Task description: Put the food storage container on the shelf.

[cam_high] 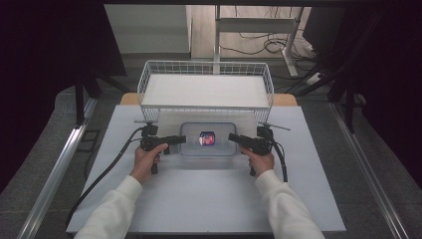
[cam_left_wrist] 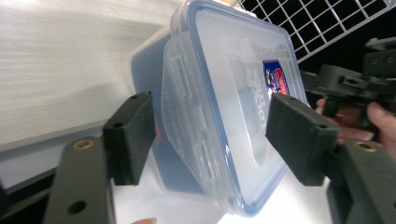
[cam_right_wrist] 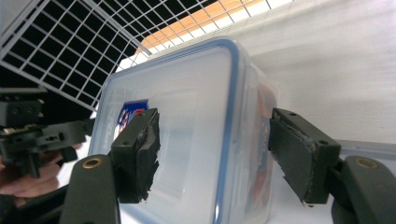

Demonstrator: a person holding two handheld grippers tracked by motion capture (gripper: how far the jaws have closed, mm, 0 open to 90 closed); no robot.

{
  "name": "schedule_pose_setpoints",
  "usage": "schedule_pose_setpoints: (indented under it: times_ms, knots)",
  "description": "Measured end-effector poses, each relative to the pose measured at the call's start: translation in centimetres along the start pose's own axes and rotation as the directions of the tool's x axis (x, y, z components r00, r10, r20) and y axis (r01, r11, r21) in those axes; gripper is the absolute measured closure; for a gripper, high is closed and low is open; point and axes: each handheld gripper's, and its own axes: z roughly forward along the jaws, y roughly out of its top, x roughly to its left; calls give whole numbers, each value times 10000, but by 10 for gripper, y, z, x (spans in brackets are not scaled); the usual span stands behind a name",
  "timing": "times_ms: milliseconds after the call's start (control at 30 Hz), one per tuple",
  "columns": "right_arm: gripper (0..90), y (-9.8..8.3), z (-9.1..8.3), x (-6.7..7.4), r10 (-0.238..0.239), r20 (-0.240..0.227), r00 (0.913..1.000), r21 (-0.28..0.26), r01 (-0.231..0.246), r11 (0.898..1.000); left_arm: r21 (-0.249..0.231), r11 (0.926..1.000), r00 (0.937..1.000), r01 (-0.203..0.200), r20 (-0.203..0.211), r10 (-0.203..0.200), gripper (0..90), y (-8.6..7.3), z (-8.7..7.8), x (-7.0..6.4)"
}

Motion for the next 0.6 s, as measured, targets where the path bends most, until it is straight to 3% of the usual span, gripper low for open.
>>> schedule_pose_setpoints:
  times_ms: [67, 133, 267, 300, 333, 400, 433, 467, 500, 533, 567, 600]
  knots:
    - [332, -1, -5, 4, -325, 41, 9995, 12, 325, 9995, -171, 9998, 9998, -94, -194, 91, 304, -3, -6, -6]
    - [331, -2, -10, 11, -748, 129, 9971, 44, 748, 9972, -110, 9984, 9981, -558, -258, 555, 303, -7, -13, -12]
    - [340, -6, -21, 22, -1884, 119, 9820, 170, 1881, 9820, -107, 9948, 9945, -1016, -284, 1013, 300, -15, -26, -22]
    - [340, -6, -21, 22, -1884, 119, 9820, 170, 1881, 9820, -108, 9933, 9929, -1152, -307, 1148, 300, -19, -31, -26]
    - [349, -11, -29, 26, -2435, -14, 9699, 88, 2435, 9699, -156, 9909, 9904, -1339, -362, 1333, 297, -25, -39, -31]
    - [363, -15, -34, 29, -2806, 10, 9598, 216, 2805, 9596, -52, 9874, 9863, -1583, -478, 1578, 298, -33, -46, -36]
    - [363, -15, -34, 29, -2806, 10, 9598, 216, 2805, 9596, -52, 9874, 9863, -1583, -478, 1578, 297, -33, -46, -36]
    - [397, -20, -41, 32, -3299, 31, 9440, 324, 3296, 9435, 81, 9834, 9822, -1811, -491, 1813, 295, -42, -52, -40]
    - [406, -22, -43, 33, -3459, 14, 9383, 343, 3457, 9377, 81, 9834, 9822, -1811, -491, 1813, 295, -42, -52, -40]
    - [422, -26, -46, 35, -3678, 57, 9299, 395, 3673, 9293, 258, 9769, 9746, -2119, -683, 2132, 292, -49, -57, -44]
    - [422, -26, -46, 35, -3678, 57, 9299, 395, 3673, 9293, 258, 9769, 9746, -2119, -683, 2132, 286, -49, -57, -44]
    - [433, -28, -48, 37, -3842, 65, 9232, 450, 3835, 9224, 370, 9685, 9643, -2462, -911, 2486, 286, -54, -61, -49]
